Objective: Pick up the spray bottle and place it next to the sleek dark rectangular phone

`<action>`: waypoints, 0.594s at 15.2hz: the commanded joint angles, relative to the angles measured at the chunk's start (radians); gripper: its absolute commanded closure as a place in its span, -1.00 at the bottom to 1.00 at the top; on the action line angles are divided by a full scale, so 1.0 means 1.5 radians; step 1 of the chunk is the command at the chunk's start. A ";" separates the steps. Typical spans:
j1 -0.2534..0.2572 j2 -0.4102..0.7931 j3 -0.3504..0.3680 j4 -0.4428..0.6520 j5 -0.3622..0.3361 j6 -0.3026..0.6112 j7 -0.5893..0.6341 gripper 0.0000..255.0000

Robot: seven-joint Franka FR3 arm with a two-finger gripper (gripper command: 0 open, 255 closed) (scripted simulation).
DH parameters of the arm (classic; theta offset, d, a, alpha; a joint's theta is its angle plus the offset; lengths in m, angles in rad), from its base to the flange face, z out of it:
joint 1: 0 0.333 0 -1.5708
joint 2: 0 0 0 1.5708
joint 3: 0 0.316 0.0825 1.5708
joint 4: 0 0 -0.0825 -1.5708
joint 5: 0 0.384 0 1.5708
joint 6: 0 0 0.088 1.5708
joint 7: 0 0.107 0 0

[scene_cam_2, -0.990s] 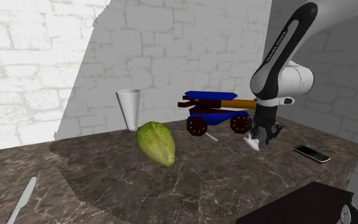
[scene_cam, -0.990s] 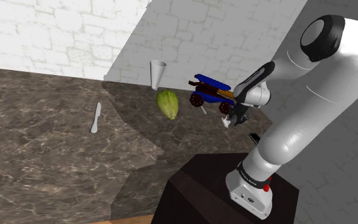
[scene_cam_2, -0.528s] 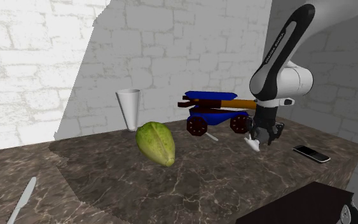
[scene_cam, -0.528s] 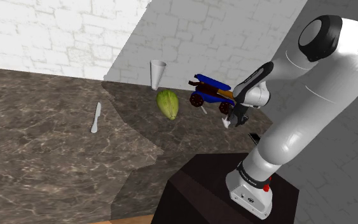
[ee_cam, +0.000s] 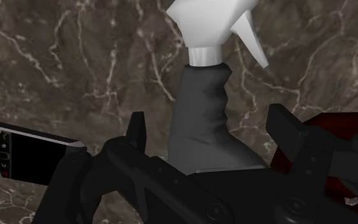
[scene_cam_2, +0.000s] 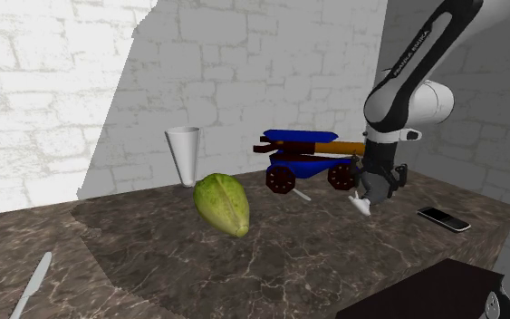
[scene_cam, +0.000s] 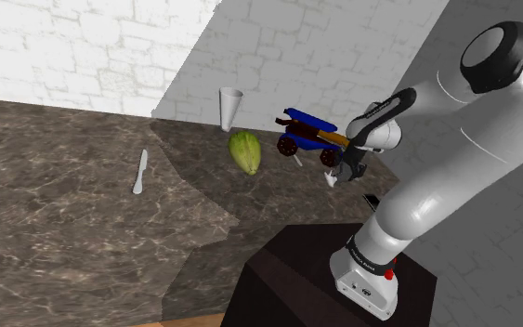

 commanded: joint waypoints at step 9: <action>-0.026 -0.060 0.022 0.008 -0.060 -0.061 0.042 -1.00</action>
